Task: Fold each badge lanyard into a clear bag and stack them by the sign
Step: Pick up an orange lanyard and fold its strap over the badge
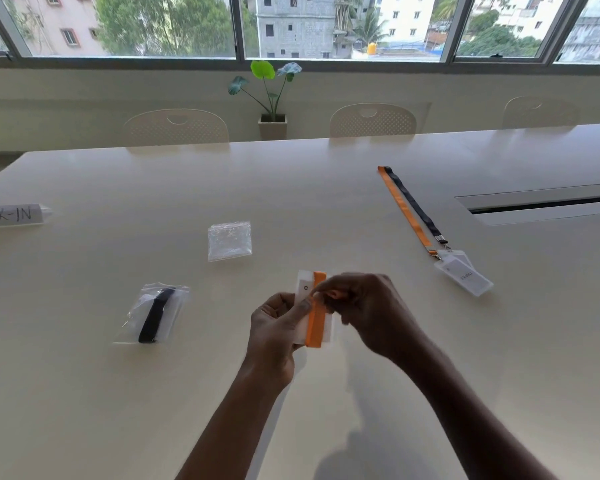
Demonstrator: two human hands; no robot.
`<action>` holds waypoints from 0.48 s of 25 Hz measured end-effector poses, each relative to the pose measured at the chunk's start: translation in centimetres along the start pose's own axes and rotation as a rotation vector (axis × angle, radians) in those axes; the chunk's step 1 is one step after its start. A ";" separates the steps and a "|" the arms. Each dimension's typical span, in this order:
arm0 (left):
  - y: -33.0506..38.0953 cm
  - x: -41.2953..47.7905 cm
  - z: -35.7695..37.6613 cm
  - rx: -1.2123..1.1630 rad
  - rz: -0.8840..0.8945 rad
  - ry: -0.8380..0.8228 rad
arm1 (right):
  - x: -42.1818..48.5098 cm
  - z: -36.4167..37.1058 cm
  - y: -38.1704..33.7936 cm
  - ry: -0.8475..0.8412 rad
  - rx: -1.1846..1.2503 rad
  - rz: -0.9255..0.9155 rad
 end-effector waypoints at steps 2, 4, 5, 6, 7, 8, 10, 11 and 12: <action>-0.5 -0.8 0.3 0.059 0.001 -0.078 | 1.5 -0.5 0.7 0.036 -0.093 -0.034; -0.8 -1.2 0.4 0.090 0.010 -0.138 | 2.5 -0.6 1.8 0.061 -0.133 -0.014; -0.9 -1.2 0.4 0.096 0.013 -0.144 | 2.7 -0.5 2.3 0.088 -0.138 0.003; -0.9 -1.1 0.2 0.102 0.019 -0.141 | 2.8 -0.3 2.8 0.119 -0.132 0.022; -1.0 -1.0 0.0 0.105 0.026 -0.140 | 2.9 0.0 3.3 0.140 -0.115 0.046; -1.1 -0.8 -0.2 0.103 0.032 -0.141 | 2.9 0.2 3.6 0.141 -0.084 0.073; -1.3 -0.8 -0.4 0.094 0.034 -0.151 | 2.9 0.8 4.0 0.103 -0.028 0.128; -1.4 -0.9 -0.5 0.100 0.041 -0.153 | 2.9 1.0 4.1 0.086 -0.009 0.148; -1.5 -1.0 -0.6 0.125 0.057 -0.145 | 2.9 1.3 4.3 0.076 0.013 0.168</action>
Point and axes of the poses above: each hand's wrist, its own x-axis towards the middle knuckle, its own z-axis out of the palm, y = z × x, the point moved 3 cm from there along x, towards the middle knuckle, and after that the axes turned 5 degrees about -x, right-handed, at the moved point
